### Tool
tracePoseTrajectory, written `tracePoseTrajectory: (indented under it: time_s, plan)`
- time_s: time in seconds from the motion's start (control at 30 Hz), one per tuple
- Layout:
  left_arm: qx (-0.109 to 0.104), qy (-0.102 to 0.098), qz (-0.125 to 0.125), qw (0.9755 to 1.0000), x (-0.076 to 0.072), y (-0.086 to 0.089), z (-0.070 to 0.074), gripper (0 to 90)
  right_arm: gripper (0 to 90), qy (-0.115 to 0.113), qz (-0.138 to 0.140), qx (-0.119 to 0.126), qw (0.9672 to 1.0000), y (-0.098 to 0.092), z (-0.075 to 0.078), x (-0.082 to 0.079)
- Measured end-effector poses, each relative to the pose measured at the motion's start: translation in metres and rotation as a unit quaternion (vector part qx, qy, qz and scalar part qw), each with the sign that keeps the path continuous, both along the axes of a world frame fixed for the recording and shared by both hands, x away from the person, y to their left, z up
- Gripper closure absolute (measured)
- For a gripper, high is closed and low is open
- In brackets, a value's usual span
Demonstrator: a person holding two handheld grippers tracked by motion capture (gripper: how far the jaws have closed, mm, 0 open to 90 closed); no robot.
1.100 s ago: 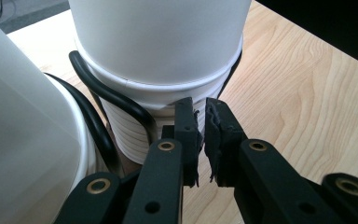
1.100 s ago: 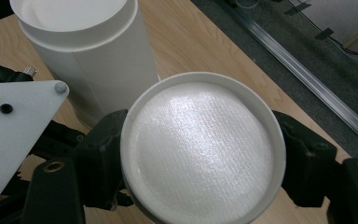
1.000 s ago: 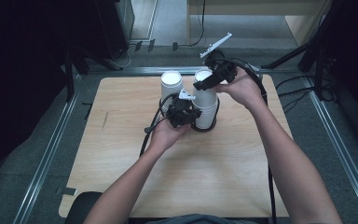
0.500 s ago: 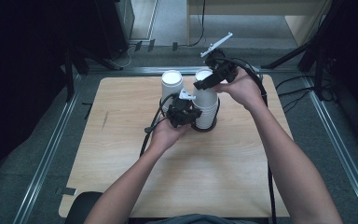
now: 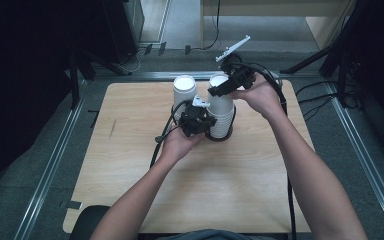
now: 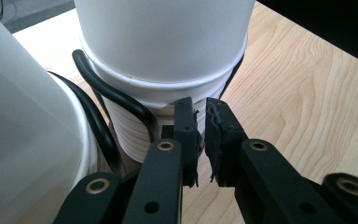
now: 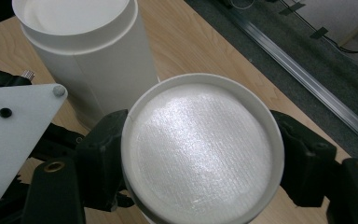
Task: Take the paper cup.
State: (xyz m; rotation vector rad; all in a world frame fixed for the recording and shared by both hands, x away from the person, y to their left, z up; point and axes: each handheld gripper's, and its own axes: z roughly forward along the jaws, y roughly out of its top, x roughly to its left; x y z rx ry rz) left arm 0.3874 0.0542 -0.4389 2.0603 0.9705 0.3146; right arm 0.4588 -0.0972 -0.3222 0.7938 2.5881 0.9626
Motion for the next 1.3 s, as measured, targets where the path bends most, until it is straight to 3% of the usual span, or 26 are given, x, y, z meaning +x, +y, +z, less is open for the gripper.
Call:
tracePoseTrajectory:
  time_s: [0.2,0.47,0.7,0.97,1.03,1.13,1.3]
  plan:
    - [0.002,-0.001,0.002,1.0000,0.000,0.000,0.000,82.7,26.7,-0.019,0.030,-0.023,0.9991,0.003,0.003,-0.004]
    - [0.005,-0.002,0.001,1.0000,0.000,0.000,0.000,82.7,26.8,0.003,0.003,-0.016,0.9999,0.002,0.003,0.000]
    - [0.009,-0.005,0.000,0.9999,0.000,0.000,0.000,82.4,26.8,-0.007,0.026,-0.020,0.9994,0.001,0.004,-0.002]
    - [0.018,-0.010,-0.003,0.9998,-0.002,-0.002,0.000,82.5,27.2,-0.013,0.059,-0.006,0.9981,-0.007,0.006,-0.001]
    - [0.016,-0.006,0.002,0.9998,0.000,-0.001,0.000,81.1,27.2,-0.016,0.066,0.009,0.9976,-0.010,0.010,0.000]
    - [0.012,-0.005,0.001,0.9999,0.000,-0.001,0.000,80.4,27.2,-0.010,0.055,0.035,0.9978,-0.016,0.023,0.002]
    - [0.011,-0.003,0.000,0.9999,0.000,-0.002,0.001,80.0,27.0,-0.009,0.052,0.021,0.9984,-0.011,0.039,-0.002]
